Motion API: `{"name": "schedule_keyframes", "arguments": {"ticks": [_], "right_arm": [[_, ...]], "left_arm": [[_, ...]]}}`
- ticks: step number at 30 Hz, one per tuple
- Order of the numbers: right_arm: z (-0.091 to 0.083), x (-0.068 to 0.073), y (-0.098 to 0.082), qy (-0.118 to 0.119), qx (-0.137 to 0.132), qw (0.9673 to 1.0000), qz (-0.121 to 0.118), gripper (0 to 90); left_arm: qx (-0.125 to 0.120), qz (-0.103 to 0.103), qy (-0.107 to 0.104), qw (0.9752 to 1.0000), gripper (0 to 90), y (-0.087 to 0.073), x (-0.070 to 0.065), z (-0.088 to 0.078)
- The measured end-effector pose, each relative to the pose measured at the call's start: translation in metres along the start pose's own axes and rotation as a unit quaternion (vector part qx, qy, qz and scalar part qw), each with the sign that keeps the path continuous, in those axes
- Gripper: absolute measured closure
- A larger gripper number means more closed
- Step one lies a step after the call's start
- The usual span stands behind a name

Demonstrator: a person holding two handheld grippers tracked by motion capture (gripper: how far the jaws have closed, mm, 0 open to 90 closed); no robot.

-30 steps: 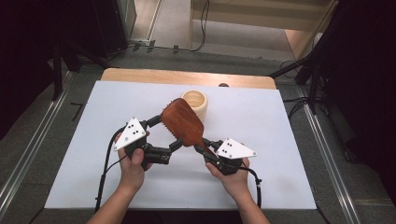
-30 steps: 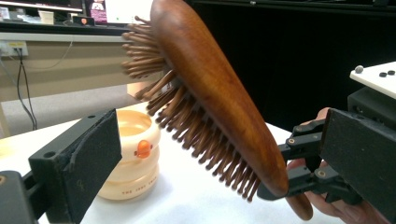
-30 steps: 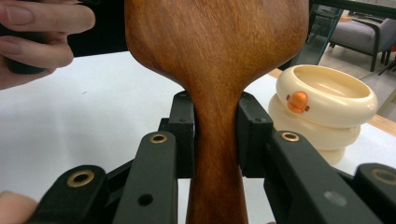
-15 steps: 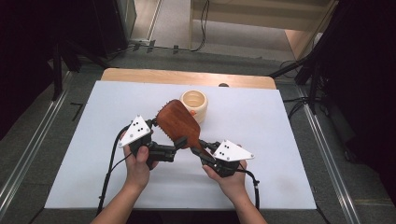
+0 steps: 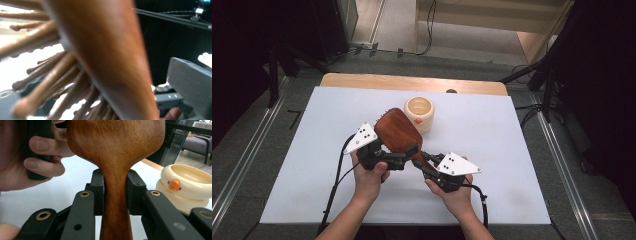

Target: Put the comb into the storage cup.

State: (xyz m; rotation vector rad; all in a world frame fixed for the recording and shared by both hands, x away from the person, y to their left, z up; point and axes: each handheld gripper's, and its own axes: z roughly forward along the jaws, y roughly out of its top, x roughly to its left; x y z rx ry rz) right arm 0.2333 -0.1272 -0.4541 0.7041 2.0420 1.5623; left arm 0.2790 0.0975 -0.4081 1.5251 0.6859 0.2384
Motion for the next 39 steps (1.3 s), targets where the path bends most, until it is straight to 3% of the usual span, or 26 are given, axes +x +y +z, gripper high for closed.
{"name": "schedule_keyframes", "arguments": {"ticks": [5,10,13,21,28,34,39], "right_arm": [[0.001,0.002,0.0,0.0,-0.001,1.0,-0.002,69.5],[0.002,0.003,-0.001,-0.002,-0.003,1.0,0.002,69.5],[0.002,0.003,-0.001,-0.005,-0.004,1.0,0.001,69.5],[0.005,0.004,-0.004,-0.01,-0.003,0.9999,0.001,69.6],[0.007,0.003,-0.006,-0.007,-0.006,0.9999,0.006,68.7],[0.008,0.0,-0.007,-0.003,0.0,0.9997,0.022,48.2],[0.006,-0.008,-0.007,-0.013,0.0,0.9985,0.053,22.4]], "left_arm": [[0.005,-0.019,0.005,0.9998,16.5,0.0,0.001,0.002],[0.007,-0.029,0.014,0.9995,32.7,0.0,0.003,0.001],[0.006,-0.041,0.0,0.9991,37.7,0.001,0.006,0.0],[0.016,-0.043,-0.031,0.9985,46.9,0.0,0.006,0.0],[0.024,-0.042,-0.047,0.9978,53.1,0.001,0.005,0.0],[0.025,-0.034,-0.029,0.9987,54.2,0.004,0.006,-0.002],[0.027,-0.019,-0.024,0.9992,54.2,0.006,0.006,-0.004]]}}
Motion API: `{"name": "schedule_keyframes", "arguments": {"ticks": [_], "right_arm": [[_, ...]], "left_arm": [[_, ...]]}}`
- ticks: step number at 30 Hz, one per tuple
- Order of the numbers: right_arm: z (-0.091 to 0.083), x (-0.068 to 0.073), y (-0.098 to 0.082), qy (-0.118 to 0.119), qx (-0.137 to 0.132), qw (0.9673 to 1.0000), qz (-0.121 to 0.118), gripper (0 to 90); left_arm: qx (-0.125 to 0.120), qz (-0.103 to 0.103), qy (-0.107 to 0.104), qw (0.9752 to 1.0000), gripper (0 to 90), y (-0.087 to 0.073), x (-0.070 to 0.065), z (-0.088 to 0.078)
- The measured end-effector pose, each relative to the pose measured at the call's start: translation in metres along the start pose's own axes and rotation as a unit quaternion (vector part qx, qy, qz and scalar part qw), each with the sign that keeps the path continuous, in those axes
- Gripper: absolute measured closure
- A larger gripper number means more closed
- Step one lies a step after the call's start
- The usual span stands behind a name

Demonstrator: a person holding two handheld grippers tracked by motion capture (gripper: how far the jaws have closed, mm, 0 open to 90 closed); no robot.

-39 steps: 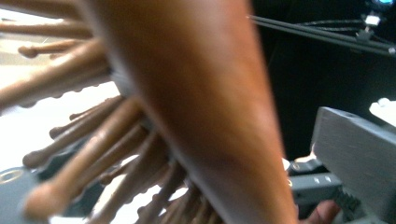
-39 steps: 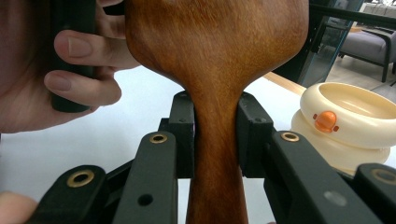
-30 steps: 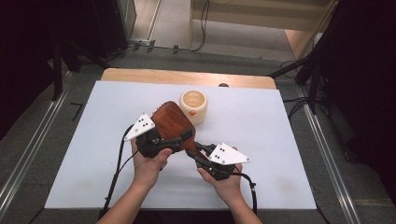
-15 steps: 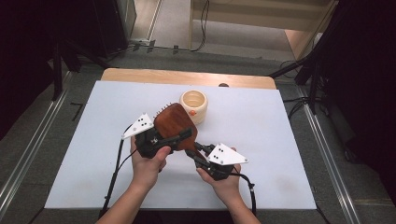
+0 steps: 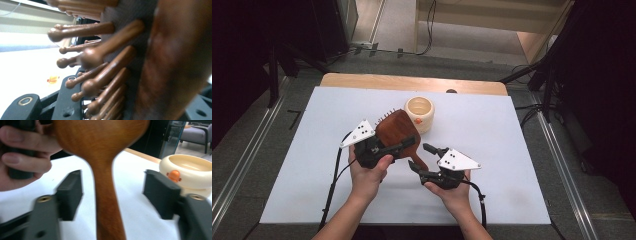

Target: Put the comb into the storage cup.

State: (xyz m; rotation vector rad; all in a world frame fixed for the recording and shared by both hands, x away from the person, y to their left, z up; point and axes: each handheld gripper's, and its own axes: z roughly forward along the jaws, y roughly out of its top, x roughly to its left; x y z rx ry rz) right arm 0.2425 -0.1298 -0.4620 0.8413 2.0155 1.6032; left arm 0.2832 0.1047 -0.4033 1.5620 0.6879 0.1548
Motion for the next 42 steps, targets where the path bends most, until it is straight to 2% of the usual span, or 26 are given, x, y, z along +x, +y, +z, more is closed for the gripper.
{"name": "schedule_keyframes", "arguments": {"ticks": [4,6,12,17,24,42], "right_arm": [[-0.005,-0.008,0.0,-0.005,-0.009,0.9997,0.022,8.6],[-0.008,-0.012,0.0,-0.005,-0.009,0.9997,0.023,0.0],[-0.02,-0.025,-0.005,-0.019,-0.018,0.9992,0.029,0.0],[-0.028,-0.03,-0.011,-0.032,-0.013,0.9992,0.019,0.0],[-0.043,-0.041,-0.022,-0.048,-0.018,0.9985,0.021,0.0],[-0.091,-0.065,-0.048,-0.093,-0.002,0.9953,0.028,0.0]], "left_arm": [[-0.001,0.008,0.003,1.0,54.2,0.002,0.0,-0.001],[-0.001,0.008,0.003,1.0,54.3,0.002,0.001,-0.002],[-0.003,0.007,0.005,1.0,54.2,0.004,0.004,-0.004],[-0.006,0.006,0.006,1.0,54.1,0.006,0.007,-0.006],[-0.009,0.009,0.008,0.9999,54.1,0.01,0.009,-0.008],[-0.017,0.005,0.014,0.9997,54.1,0.021,0.021,-0.012]]}}
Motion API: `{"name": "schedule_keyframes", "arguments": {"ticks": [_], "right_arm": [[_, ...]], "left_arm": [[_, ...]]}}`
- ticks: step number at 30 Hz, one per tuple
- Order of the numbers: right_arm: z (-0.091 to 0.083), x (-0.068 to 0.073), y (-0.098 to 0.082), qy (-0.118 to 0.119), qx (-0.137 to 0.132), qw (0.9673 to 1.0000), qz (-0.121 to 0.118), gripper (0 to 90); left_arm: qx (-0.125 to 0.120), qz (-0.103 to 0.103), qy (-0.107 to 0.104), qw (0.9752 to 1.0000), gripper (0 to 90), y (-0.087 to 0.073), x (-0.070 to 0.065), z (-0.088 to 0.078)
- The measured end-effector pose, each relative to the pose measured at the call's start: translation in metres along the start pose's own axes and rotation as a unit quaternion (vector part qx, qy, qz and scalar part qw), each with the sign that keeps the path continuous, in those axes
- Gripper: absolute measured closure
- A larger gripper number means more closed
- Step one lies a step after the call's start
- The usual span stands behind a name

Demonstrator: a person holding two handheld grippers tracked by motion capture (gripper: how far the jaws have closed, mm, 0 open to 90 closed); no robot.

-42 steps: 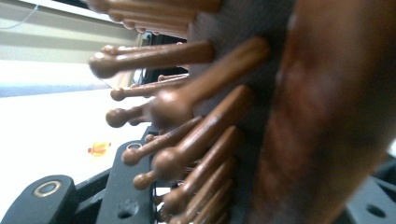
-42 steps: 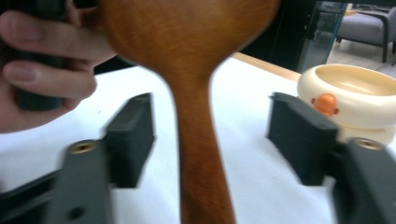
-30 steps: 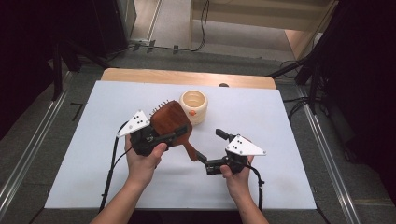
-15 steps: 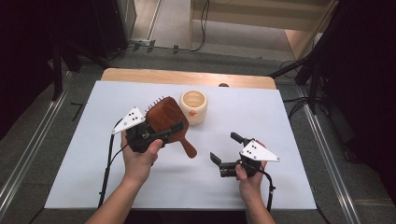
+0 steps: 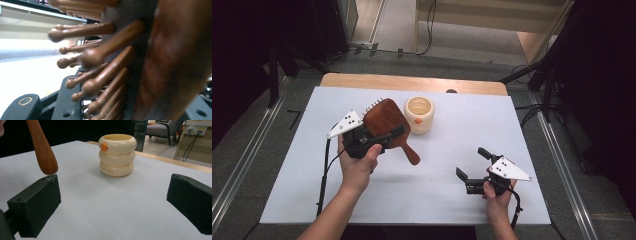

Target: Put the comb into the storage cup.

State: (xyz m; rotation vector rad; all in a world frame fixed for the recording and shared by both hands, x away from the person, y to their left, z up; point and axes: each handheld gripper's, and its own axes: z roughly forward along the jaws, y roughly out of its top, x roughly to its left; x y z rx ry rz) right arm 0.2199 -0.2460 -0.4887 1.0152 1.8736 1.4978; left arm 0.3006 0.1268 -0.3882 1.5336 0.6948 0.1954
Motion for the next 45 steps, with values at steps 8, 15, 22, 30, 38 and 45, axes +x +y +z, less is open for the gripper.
{"name": "schedule_keyframes", "arguments": {"ticks": [8,15,22,30,38,45], "right_arm": [[-0.019,-0.013,-0.008,-0.015,0.003,0.9999,0.001,0.0],[-0.035,-0.025,-0.018,-0.027,0.01,0.9996,0.006,0.0],[-0.048,-0.034,-0.025,-0.033,0.012,0.9992,0.018,0.0],[-0.058,-0.042,-0.031,-0.04,0.015,0.9989,0.018,0.0],[-0.06,-0.049,-0.036,-0.034,0.006,0.999,0.028,0.0],[-0.058,-0.047,-0.037,-0.038,0.009,0.9989,0.025,0.0]], "left_arm": [[-0.003,0.001,0.002,1.0,54.0,0.008,0.003,0.004],[-0.001,0.004,0.001,1.0,54.0,0.014,0.006,0.011],[-0.002,0.003,-0.002,1.0,53.9,0.017,0.007,0.017],[-0.001,0.002,0.002,1.0,53.9,0.022,0.012,0.025],[-0.007,-0.001,0.004,1.0,53.9,0.034,0.019,0.031],[-0.01,0.002,0.006,0.9999,53.9,0.041,0.022,0.036]]}}
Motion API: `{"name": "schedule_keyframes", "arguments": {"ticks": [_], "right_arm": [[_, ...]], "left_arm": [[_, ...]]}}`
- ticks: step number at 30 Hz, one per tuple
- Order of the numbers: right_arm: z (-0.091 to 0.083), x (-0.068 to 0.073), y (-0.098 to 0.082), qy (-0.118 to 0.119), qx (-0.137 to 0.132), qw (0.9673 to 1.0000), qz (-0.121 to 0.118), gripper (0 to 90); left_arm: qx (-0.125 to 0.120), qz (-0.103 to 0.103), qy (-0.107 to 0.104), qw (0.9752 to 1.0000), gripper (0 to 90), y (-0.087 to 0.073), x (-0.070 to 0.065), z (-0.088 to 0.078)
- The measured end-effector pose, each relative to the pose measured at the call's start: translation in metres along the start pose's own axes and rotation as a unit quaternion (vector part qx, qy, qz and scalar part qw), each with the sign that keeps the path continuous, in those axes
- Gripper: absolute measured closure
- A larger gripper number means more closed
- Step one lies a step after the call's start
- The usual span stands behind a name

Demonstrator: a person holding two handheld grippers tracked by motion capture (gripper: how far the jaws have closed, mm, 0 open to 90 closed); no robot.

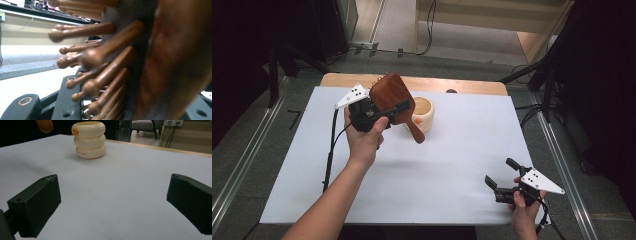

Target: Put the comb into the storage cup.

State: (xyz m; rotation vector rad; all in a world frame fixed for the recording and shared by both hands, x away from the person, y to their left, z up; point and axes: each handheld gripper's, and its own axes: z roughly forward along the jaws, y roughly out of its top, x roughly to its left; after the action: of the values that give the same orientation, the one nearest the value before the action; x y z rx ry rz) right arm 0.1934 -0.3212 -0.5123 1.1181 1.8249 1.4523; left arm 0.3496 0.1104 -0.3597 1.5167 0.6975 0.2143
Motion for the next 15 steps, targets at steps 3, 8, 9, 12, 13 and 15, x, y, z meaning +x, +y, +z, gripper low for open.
{"name": "schedule_keyframes", "arguments": {"ticks": [3,8,9,12,13,15], "right_arm": [[0.0,0.0,0.0,0.001,0.0,1.0,-0.002,0.0],[0.0,0.0,0.0,0.003,-0.002,1.0,0.001,0.0],[0.0,0.0,0.0,0.003,-0.001,1.0,0.001,0.0],[0.0,-0.001,0.0,0.004,-0.001,1.0,0.002,0.0],[0.0,-0.001,0.0,0.003,-0.002,1.0,0.004,0.0],[0.0,-0.001,0.0,0.003,-0.003,1.0,0.004,0.0]], "left_arm": [[-0.005,-0.001,0.0,1.0,53.9,0.004,0.001,0.002],[-0.002,0.008,0.008,0.9999,53.8,0.01,0.005,0.006],[-0.004,0.009,0.01,0.9999,53.8,0.011,0.006,0.007],[-0.005,0.006,0.014,0.9999,53.8,0.014,0.008,0.009],[-0.005,0.007,0.015,0.9999,53.9,0.014,0.009,0.01],[-0.006,0.006,0.015,0.9998,53.8,0.016,0.01,0.012]]}}
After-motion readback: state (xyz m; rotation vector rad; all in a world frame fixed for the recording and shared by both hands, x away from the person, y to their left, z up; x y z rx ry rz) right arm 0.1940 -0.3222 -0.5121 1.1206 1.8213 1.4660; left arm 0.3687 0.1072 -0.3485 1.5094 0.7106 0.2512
